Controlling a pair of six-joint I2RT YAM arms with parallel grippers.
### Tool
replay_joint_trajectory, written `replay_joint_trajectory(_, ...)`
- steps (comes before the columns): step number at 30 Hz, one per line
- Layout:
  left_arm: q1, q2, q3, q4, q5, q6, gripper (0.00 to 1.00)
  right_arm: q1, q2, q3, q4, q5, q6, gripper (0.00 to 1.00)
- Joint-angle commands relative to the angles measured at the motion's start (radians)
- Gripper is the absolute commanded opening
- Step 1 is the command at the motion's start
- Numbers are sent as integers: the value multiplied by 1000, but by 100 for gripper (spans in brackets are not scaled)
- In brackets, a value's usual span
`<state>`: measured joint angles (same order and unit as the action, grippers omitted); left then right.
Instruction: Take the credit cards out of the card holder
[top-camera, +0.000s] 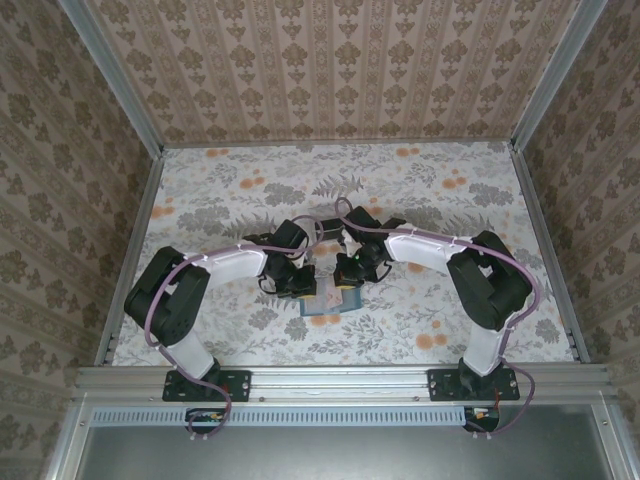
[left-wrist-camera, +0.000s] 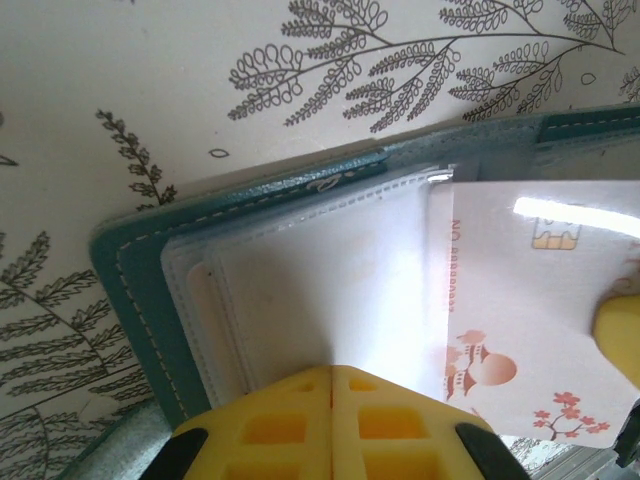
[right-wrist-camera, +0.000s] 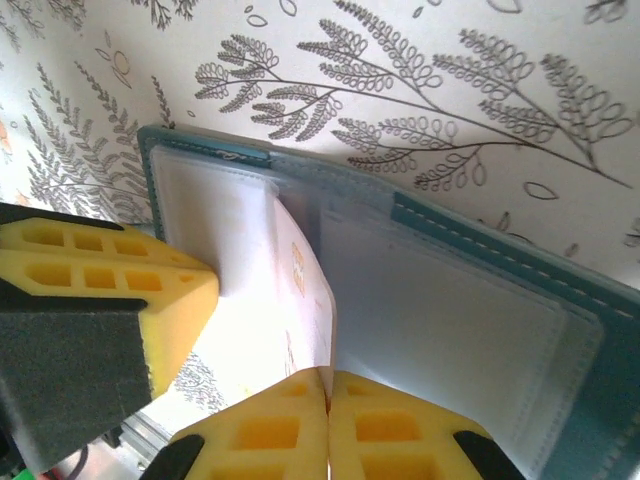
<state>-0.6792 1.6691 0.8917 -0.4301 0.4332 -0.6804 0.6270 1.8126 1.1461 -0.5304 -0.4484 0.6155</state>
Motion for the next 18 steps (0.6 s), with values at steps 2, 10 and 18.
replay_joint_trajectory(2, 5, -12, -6, -22, -30, 18, 8, -6, -20, 13, -96, 69, -32, 8)
replay_joint_trajectory(10, 14, -37, 14, -22, -33, 36, 9, -7, -88, 26, -53, 35, -10, 5)
replay_joint_trajectory(18, 33, -80, 56, -15, -45, 59, 11, -62, -133, 101, -137, 66, -137, 1)
